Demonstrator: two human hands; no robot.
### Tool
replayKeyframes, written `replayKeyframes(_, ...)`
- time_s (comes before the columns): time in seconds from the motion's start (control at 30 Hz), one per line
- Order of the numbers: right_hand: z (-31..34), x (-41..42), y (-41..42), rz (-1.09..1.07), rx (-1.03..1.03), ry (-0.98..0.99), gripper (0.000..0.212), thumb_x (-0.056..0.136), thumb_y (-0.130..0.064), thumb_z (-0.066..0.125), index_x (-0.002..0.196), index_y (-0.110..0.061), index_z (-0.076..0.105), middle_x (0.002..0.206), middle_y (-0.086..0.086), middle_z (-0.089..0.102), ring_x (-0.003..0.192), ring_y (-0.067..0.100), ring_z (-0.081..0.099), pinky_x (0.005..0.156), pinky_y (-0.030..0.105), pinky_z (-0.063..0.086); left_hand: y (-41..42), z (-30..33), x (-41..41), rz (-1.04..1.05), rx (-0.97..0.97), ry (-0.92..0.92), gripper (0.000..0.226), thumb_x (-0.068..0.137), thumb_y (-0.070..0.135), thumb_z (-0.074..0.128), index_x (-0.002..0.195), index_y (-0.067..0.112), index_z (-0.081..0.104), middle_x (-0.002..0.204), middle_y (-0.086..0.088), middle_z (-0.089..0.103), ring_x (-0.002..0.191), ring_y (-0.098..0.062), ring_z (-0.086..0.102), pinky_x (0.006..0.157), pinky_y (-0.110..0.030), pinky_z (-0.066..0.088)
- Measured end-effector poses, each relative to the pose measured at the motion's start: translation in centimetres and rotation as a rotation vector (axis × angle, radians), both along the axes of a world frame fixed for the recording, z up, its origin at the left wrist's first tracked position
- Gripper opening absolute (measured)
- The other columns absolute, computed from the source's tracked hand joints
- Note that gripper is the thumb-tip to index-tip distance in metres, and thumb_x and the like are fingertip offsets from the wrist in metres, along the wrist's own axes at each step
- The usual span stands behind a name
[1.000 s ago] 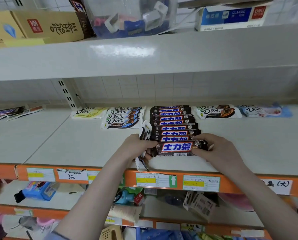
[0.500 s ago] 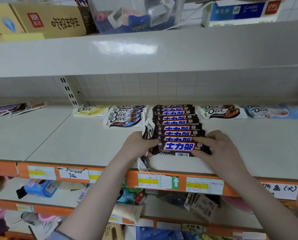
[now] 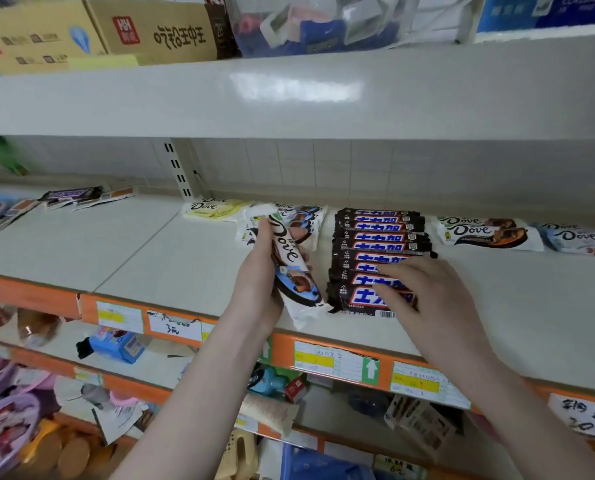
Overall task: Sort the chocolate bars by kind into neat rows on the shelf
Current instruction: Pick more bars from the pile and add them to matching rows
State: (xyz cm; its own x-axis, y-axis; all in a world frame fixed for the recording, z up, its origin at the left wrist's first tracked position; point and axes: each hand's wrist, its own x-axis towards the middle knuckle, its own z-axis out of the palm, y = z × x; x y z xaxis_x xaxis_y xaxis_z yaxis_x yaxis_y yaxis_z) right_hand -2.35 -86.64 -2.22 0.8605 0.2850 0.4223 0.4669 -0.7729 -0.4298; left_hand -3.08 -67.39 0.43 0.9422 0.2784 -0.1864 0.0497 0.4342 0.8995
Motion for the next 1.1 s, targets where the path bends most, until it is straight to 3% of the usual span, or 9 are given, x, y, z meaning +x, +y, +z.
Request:
replayKeyframes(0.1, 0.6, -0.2, 2.4, 0.056, 0.071, 0.044, 0.028, 0.088, -0.033, 0.054, 0.112, -0.022, 0.063, 0.108, -0.006, 0.061, 0.106, 0.010, 0.048, 0.084, 0.018, 0.030, 0.9, -0.1, -0.2, 0.065, 0.013, -0.039, 0.049, 0.096, 0.050, 0.033, 0.097, 0.017, 0.069, 0.089, 0.003, 0.074, 0.081, -0.009, 0.070, 0.078, -0.025, 0.053)
replayKeyframes(0.3, 1.1, -0.2, 9.0, 0.153, 0.320, 0.391, 0.029, 0.084, -0.038, 0.058, 0.112, -0.031, 0.061, 0.092, -0.014, 0.065, 0.082, -0.002, 0.060, 0.074, 0.013, 0.044, 5.3, -0.9, 0.1, -0.015, -0.159, -0.109, 0.046, 0.096, 0.049, 0.031, 0.109, 0.019, 0.063, 0.098, -0.001, 0.074, 0.092, -0.017, 0.070, 0.083, -0.034, 0.052)
replayKeyframes(0.47, 1.5, 0.6, 15.2, 0.146, 0.627, 0.568, 0.025, 0.080, -0.007, 0.066, 0.100, -0.021, 0.068, 0.063, 0.005, 0.064, 0.051, 0.003, 0.057, 0.055, 0.016, 0.048, 11.9, -1.9, 0.9, -0.141, -0.097, -0.123, 0.024, 0.094, 0.024, 0.048, 0.112, 0.018, 0.063, 0.105, -0.006, 0.072, 0.096, -0.021, 0.069, 0.082, -0.032, 0.055)
replayKeyframes(0.6, 1.6, 1.1, 17.3, 0.083, 0.716, 0.533, 0.024, 0.080, 0.000, 0.064, 0.097, -0.017, 0.070, 0.059, 0.009, 0.046, 0.049, 0.007, 0.048, 0.051, 0.013, 0.045, 18.1, -2.3, 1.8, -0.215, 0.101, -0.033, 0.027, 0.077, 0.008, 0.068, 0.103, 0.004, 0.066, 0.094, -0.016, 0.072, 0.086, -0.031, 0.065, 0.080, -0.039, 0.051)
replayKeyframes(0.7, 1.4, 1.6, 17.5, 0.001, 0.688, 0.486, 0.024, 0.080, 0.002, 0.063, 0.100, -0.011, 0.068, 0.057, 0.009, 0.044, 0.049, 0.012, 0.045, 0.050, 0.012, 0.045, 20.5, -2.4, 2.4, -0.329, 0.360, 0.006, 0.031, 0.073, 0.003, 0.074, 0.101, 0.010, 0.066, 0.092, -0.015, 0.071, 0.068, -0.020, 0.068, 0.054, -0.024, 0.054)
replayKeyframes(0.83, 0.4, 2.7, 16.8, -0.181, 0.531, 0.381, 0.022, 0.080, -0.002, 0.066, 0.097, -0.015, 0.068, 0.060, 0.010, 0.056, 0.048, 0.013, 0.051, 0.052, 0.021, 0.046, 20.4, -2.5, 4.0, -0.395, 0.642, -0.036, 0.037, 0.067, 0.000, 0.079, 0.096, 0.019, 0.066, 0.090, -0.008, 0.057, 0.061, -0.005, 0.062, 0.061, -0.024, 0.058)
replayKeyframes(0.93, 0.1, 3.6, 15.9, -0.302, 0.287, 0.235, 0.020, 0.080, -0.008, 0.065, 0.096, -0.020, 0.068, 0.070, 0.006, 0.065, 0.055, 0.017, 0.058, 0.056, 0.027, 0.045, 19.1, -2.5, 5.4, -0.458, 0.940, -0.106, 0.042, 0.060, 0.015, 0.083, 0.096, 0.027, 0.066, 0.099, -0.002, 0.067, 0.081, -0.015, 0.064, 0.076, -0.024, 0.053)
replayKeyframes(1.0, 0.2, 4.1, 15.7, -0.353, 0.173, 0.169, 0.022, 0.081, -0.008, 0.063, 0.100, -0.018, 0.068, 0.078, 0.006, 0.067, 0.063, 0.021, 0.061, 0.061, 0.029, 0.046, 18.3, -2.5, 6.1, -0.454, 1.111, -0.144, 0.046, 0.064, 0.018, 0.080, 0.106, 0.027, 0.065, 0.110, 0.006, 0.064, 0.088, -0.011, 0.056, 0.071, -0.009, 0.042)
replayKeyframes(1.1, 0.1, 4.9, 16.0, -0.374, 0.056, 0.083, 0.025, 0.082, -0.004, 0.058, 0.104, -0.012, 0.067, 0.088, 0.012, 0.070, 0.076, 0.029, 0.063, 0.065, 0.027, 0.043, 17.7, -2.7, 7.1, -0.426, 1.321, -0.182, 0.048, 0.072, 0.020, 0.075, 0.117, 0.025, 0.061, 0.119, 0.006, 0.059, 0.096, -0.009, 0.050, 0.072, -0.015, 0.032)
